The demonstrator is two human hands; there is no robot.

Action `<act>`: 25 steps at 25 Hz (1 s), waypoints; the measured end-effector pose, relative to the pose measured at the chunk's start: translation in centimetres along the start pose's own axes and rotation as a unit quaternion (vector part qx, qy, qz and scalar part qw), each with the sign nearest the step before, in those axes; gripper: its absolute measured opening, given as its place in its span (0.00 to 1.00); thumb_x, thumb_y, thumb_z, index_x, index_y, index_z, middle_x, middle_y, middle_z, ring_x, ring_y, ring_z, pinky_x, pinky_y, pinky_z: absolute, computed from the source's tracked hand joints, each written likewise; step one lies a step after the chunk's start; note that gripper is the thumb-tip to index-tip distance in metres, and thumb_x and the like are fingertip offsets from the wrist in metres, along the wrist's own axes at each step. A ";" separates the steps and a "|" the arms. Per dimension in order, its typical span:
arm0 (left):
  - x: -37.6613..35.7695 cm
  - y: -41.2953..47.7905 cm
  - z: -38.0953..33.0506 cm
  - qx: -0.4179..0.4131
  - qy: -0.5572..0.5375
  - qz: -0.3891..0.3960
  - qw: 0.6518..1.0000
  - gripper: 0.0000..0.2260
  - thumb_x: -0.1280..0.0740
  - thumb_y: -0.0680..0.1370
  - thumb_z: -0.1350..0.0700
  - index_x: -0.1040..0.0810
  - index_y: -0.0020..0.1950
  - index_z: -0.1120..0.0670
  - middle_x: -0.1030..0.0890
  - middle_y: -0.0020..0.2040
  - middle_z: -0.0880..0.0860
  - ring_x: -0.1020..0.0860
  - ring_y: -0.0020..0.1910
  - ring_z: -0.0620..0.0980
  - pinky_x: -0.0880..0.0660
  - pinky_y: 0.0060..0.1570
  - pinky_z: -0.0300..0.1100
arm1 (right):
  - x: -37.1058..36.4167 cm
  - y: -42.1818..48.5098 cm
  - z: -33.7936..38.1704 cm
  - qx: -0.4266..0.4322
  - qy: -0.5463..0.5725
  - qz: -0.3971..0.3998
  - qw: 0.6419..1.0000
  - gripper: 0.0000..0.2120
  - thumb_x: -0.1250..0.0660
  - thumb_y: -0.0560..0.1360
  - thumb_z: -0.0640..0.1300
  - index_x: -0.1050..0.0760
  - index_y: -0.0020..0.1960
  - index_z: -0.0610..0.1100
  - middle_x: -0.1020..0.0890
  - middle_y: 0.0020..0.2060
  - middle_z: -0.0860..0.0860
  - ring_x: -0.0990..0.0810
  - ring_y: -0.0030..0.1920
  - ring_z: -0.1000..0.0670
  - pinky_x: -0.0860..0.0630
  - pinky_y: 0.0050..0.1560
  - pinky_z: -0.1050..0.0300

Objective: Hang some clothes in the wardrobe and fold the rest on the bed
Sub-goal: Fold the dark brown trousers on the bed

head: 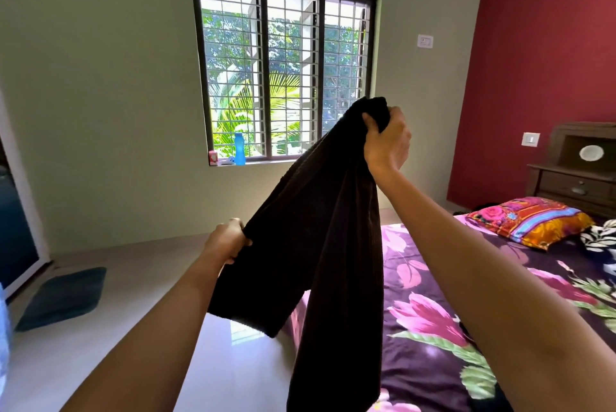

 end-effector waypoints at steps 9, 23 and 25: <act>-2.4 9.3 -1.0 0.061 -0.239 -0.179 0.952 0.13 0.46 0.79 0.63 0.32 0.63 0.61 0.28 0.60 0.65 0.25 0.51 0.65 0.26 0.42 0.50 | -6.5 2.6 -8.2 -0.066 -0.042 -0.018 0.997 0.17 0.40 0.80 0.51 0.32 0.60 0.39 0.23 0.55 0.44 0.24 0.54 0.43 0.33 0.47 0.55; 5.7 27.7 -16.1 -0.067 -0.223 -0.297 0.926 0.11 0.45 0.76 0.70 0.29 0.57 0.67 0.28 0.57 0.68 0.28 0.56 0.66 0.36 0.55 0.50 | -17.1 20.4 -10.5 -0.106 -0.049 -0.035 0.993 0.17 0.36 0.78 0.48 0.29 0.60 0.37 0.21 0.53 0.41 0.23 0.54 0.41 0.31 0.49 0.55; 5.9 29.4 -19.3 -0.087 -0.217 -0.282 0.931 0.11 0.44 0.76 0.71 0.29 0.57 0.68 0.28 0.57 0.69 0.28 0.55 0.67 0.37 0.55 0.49 | -16.2 23.5 -10.5 -0.101 -0.066 -0.039 0.992 0.16 0.34 0.77 0.47 0.27 0.59 0.37 0.20 0.52 0.40 0.22 0.54 0.40 0.29 0.53 0.51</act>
Point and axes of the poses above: each hand's wrist, its own y-axis towards the middle knuckle, its own x-axis out of the back of the hand, z = x × y, the point moved 4 cm from there along y, towards the middle knuckle
